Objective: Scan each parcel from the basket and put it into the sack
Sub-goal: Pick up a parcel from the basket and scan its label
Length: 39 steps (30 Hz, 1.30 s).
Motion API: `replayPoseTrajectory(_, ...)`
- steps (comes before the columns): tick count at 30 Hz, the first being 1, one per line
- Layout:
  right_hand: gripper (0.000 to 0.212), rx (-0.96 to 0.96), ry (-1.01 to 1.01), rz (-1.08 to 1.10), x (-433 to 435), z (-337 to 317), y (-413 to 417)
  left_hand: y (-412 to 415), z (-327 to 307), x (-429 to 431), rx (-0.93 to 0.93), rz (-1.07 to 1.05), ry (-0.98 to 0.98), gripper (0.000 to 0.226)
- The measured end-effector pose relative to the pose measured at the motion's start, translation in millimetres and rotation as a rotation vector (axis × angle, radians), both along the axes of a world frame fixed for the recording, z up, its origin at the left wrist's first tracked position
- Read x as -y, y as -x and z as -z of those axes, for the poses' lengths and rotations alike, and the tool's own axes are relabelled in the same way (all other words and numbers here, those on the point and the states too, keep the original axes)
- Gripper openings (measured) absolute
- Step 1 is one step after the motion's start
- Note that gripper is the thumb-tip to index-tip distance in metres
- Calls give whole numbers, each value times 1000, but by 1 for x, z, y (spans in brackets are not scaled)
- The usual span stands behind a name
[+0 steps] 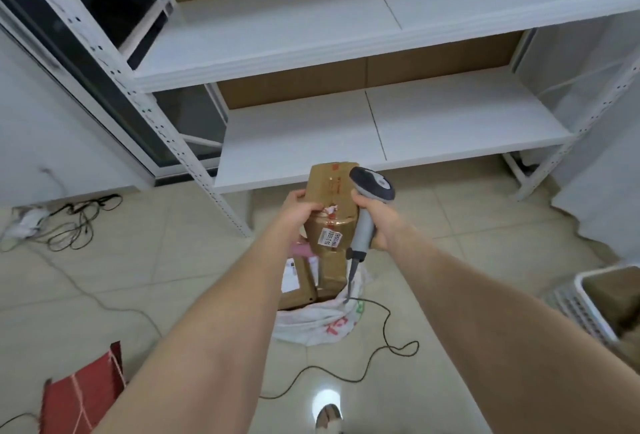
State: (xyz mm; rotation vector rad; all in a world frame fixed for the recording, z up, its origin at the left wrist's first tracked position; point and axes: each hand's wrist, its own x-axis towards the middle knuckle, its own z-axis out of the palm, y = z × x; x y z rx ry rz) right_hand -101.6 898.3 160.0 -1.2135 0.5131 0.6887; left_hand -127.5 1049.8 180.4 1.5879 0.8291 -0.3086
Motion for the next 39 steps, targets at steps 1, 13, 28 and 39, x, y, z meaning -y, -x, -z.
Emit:
replayPoseTrajectory(1, 47, -19, 11, -1, -15, 12, -1, 2, 8, -13, -14, -12, 3, 49)
replayPoseTrajectory(13, 57, -99, 186, -46, -126, 207, -42, -17, 139, -114, -78, -126, -19, 44)
replayPoseTrajectory(28, 17, -44, 514, -18, -203, 408, -54, -46, 404, -194, -106, 52, 2, 40)
replayPoseTrajectory(39, 19, 213, 716, -215, -214, 528, -104, -93, 531, -215, -143, 169, -112, 24)
